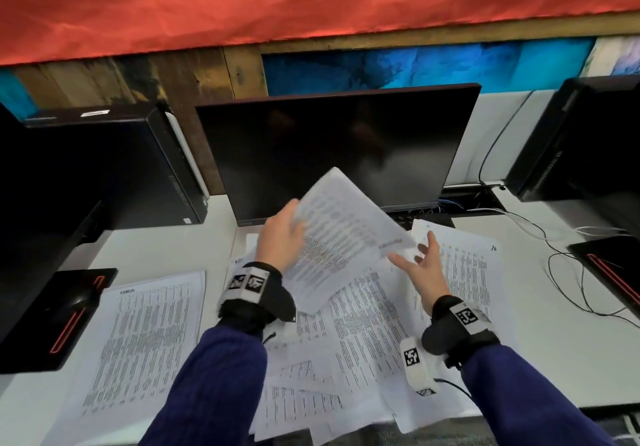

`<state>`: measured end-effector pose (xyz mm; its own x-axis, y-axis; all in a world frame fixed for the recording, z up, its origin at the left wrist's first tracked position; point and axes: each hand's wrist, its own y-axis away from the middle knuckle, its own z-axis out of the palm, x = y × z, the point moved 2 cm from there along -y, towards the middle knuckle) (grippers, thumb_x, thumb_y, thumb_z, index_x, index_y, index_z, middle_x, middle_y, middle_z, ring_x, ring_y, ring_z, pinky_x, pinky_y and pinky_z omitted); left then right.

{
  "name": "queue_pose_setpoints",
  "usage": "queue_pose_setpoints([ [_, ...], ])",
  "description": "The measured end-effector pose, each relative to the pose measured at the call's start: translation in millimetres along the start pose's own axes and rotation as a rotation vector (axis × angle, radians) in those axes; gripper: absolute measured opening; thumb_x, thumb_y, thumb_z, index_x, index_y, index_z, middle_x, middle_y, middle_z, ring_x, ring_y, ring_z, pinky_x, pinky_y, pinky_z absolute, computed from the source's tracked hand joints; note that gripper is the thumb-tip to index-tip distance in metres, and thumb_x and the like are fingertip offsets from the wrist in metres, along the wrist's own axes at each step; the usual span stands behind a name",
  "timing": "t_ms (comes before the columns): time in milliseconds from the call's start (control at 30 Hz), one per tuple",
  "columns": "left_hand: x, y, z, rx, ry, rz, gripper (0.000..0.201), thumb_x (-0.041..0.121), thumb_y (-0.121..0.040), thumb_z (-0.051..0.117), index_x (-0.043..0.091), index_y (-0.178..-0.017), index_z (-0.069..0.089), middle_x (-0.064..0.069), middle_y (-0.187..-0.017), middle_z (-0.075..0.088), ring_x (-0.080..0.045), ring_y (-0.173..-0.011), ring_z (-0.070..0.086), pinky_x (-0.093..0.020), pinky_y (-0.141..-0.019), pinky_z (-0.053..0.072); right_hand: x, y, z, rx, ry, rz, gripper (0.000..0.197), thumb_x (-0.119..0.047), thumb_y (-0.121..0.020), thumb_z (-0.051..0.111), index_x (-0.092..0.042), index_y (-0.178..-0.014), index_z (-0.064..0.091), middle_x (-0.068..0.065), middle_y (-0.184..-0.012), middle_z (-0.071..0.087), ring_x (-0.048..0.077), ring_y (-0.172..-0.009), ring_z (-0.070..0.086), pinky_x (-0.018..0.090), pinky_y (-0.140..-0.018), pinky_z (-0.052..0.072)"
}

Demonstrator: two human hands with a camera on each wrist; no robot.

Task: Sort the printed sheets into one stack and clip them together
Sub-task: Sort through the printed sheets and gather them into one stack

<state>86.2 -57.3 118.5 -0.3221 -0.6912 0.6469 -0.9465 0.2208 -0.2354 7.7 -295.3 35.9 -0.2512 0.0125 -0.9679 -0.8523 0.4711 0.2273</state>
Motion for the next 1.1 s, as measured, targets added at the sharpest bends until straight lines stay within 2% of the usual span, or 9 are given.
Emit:
queue_pose_setpoints([
  [100,-24,5,-13,-0.011,0.417,-0.164,0.031,0.004,-0.093,0.051,0.012,-0.122,0.054,0.002,-0.11,0.061,-0.015,-0.103,0.059,-0.021,-0.082,0.046,-22,7,16,-0.271,-0.139,0.076,0.068,-0.016,-0.087,0.066,-0.02,-0.145,0.03,0.001,-0.132,0.054,0.013,-0.112,0.054,0.027,-0.093,0.034],
  [167,-33,14,-10,0.015,0.558,-0.237,0.035,0.003,-0.093,0.051,0.01,-0.127,0.052,-0.001,-0.118,0.061,-0.019,-0.113,0.058,-0.031,-0.095,0.048,-36,12,30,-0.347,-0.153,0.022,0.044,-0.007,-0.089,0.06,-0.017,-0.13,0.048,-0.002,-0.114,0.065,0.004,-0.095,0.062,0.022,-0.08,0.04],
  [267,-37,33,1,0.158,0.692,-0.29,0.037,0.007,-0.093,0.052,0.015,-0.129,0.05,0.0,-0.125,0.059,-0.015,-0.116,0.056,-0.033,-0.101,0.045,-46,16,46,-0.346,-0.245,-0.026,0.032,0.001,-0.089,0.058,-0.012,-0.118,0.06,0.004,-0.113,0.069,0.017,-0.098,0.068,0.032,-0.084,0.052],
  [467,-29,66,29,0.34,0.743,-0.341,0.028,0.014,-0.098,0.046,0.031,-0.12,0.04,0.025,-0.1,0.053,0.005,-0.091,0.056,-0.018,-0.081,0.045,-35,30,68,-0.272,-0.19,-0.122,0.02,-0.005,-0.084,0.066,-0.015,-0.1,0.06,0.015,-0.11,0.065,0.032,-0.098,0.064,0.046,-0.085,0.054],
  [533,-33,73,38,0.34,0.707,-0.366,0.026,0.013,-0.098,0.046,0.028,-0.117,0.036,0.019,-0.098,0.054,-0.002,-0.089,0.057,-0.008,-0.071,0.044,-26,33,74,-0.232,-0.133,-0.167,0.023,-0.011,-0.081,0.07,-0.019,-0.098,0.057,0.011,-0.111,0.063,0.027,-0.101,0.063,0.045,-0.09,0.051],
  [667,-45,72,45,0.339,0.677,-0.418,0.027,0.012,-0.097,0.047,0.027,-0.117,0.035,0.006,-0.107,0.057,-0.012,-0.095,0.059,-0.008,-0.066,0.042,-39,36,74,0.01,0.013,-0.461,0.049,-0.013,-0.091,0.06,-0.021,-0.135,0.04,-0.018,-0.119,0.048,-0.022,-0.104,0.046,0.003,-0.09,0.037],
  [800,-53,67,48,0.304,0.617,-0.422,0.023,0.015,-0.097,0.047,0.027,-0.113,0.035,0.001,-0.11,0.058,-0.017,-0.099,0.06,-0.025,-0.077,0.05,-59,40,75,0.047,0.376,-0.791,0.063,0.0,-0.094,0.047,-0.028,-0.147,0.028,-0.001,-0.131,0.035,-0.008,-0.092,0.05,0.001,-0.076,0.04],
  [967,-61,64,51,0.293,0.591,-0.427,0.027,0.014,-0.097,0.048,0.014,-0.122,0.042,0.003,-0.108,0.056,-0.017,-0.099,0.059,-0.026,-0.08,0.046,-65,30,74,0.006,0.628,-0.79,0.069,0.011,-0.085,0.044,-0.028,-0.142,0.042,0.005,-0.139,0.034,0.006,-0.092,0.047,0.029,-0.082,0.053],
  [1100,-74,64,62,0.249,0.579,-0.469,0.027,0.013,-0.097,0.048,0.013,-0.124,0.042,0.004,-0.109,0.055,-0.015,-0.097,0.057,-0.025,-0.08,0.046,-59,26,73,0.039,0.354,-0.762,0.069,-0.003,-0.094,0.046,-0.027,-0.151,0.016,-0.005,-0.13,0.028,-0.011,-0.098,0.043,0.0,-0.085,0.037],
])
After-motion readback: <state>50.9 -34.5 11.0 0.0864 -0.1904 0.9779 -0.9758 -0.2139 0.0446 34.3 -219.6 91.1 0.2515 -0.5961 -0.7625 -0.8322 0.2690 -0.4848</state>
